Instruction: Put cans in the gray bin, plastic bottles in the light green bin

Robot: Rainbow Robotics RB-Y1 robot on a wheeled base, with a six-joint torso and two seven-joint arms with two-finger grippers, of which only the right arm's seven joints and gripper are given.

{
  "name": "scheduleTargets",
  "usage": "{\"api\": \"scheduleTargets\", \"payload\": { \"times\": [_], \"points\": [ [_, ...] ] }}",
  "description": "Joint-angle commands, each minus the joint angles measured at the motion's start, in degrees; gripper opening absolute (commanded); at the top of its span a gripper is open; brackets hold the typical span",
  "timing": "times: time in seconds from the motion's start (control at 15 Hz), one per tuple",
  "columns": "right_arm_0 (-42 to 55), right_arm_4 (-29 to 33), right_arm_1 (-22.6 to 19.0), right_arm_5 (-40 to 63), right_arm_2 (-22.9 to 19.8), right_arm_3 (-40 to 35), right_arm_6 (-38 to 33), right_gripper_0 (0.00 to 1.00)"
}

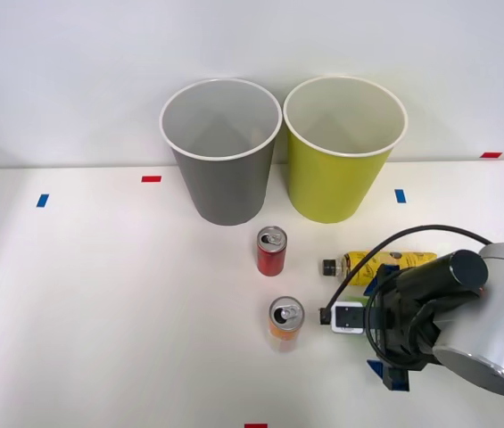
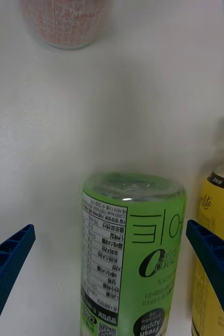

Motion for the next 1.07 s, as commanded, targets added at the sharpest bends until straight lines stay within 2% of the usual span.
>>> {"api": "scheduleTargets", "payload": {
  "times": [0.07, 0.33, 0.87, 0.93, 1.0, 1.07],
  "points": [
    [-1.11, 1.25, 2.52, -2.23, 1.44, 2.99, -0.08, 1.0],
    [-1.38, 4.24, 4.45, -2.67, 1.8, 4.3, 0.01, 1.0],
    [-1.46, 5.47, 3.31, -2.58, 1.8, 4.3, 0.01, 1.0],
    [-1.55, 5.56, 3.31, -2.58, 1.8, 4.3, 0.01, 0.82],
    [-1.55, 5.91, 3.31, -2.58, 1.8, 4.3, 0.01, 0.45],
    [-1.55, 6.0, 3.31, -2.58, 1.8, 4.3, -0.17, 0.13]
  ]
}}
